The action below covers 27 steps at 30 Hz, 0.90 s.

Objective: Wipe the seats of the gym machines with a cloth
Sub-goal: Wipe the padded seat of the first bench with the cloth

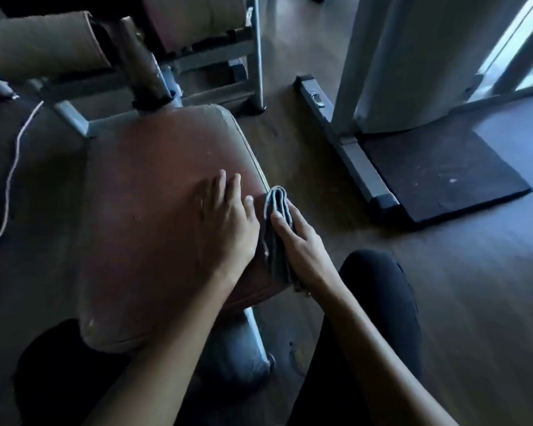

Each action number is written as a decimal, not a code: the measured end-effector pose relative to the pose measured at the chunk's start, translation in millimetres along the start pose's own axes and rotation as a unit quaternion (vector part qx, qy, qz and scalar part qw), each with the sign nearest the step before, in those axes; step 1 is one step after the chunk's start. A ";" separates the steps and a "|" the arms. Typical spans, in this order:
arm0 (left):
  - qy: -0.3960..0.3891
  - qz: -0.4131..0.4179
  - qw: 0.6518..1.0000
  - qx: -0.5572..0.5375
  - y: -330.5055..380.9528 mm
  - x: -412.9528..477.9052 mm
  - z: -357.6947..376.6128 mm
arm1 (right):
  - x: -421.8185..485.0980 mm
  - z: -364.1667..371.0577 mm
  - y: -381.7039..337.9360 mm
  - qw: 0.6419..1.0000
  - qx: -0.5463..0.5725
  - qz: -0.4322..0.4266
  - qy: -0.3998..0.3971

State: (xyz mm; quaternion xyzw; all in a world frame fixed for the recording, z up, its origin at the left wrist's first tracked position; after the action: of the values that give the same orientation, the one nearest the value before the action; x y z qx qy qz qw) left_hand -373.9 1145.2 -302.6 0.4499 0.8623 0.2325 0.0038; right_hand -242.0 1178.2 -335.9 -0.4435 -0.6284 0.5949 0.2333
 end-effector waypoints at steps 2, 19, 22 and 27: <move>0.016 -0.019 1.000 0.017 -0.4 -1.0 -0.3 | 23.2 2.7 0.4 0.999 0.015 0.005 -0.040; 0.025 -0.053 0.997 0.060 -1.2 -3.3 -1.3 | 101.2 19.8 -14.5 0.990 0.045 -0.002 -0.131; 0.024 -0.070 0.995 0.064 -2.3 -3.6 -0.3 | 72.8 15.4 -1.4 0.990 0.048 -0.007 -0.136; 0.031 -0.088 0.992 0.083 -6.3 -3.7 0.3 | 117.8 26.1 -20.5 0.992 0.021 -0.019 -0.122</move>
State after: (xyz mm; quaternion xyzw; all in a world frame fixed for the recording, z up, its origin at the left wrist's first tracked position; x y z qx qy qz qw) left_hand -376.5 1139.4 -306.1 0.3633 0.9147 0.1725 -0.0398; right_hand -327.7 1264.5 -348.7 -0.3505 -0.6480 0.6532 0.1749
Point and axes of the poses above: each hand's wrist, its own x-axis towards the middle knuckle, its own z-axis out of the palm, y = z × x, the point moved 6 cm from there along x, towards the middle knuckle, and after that the axes turned 3 degrees about -x, right-handed, at the moved point
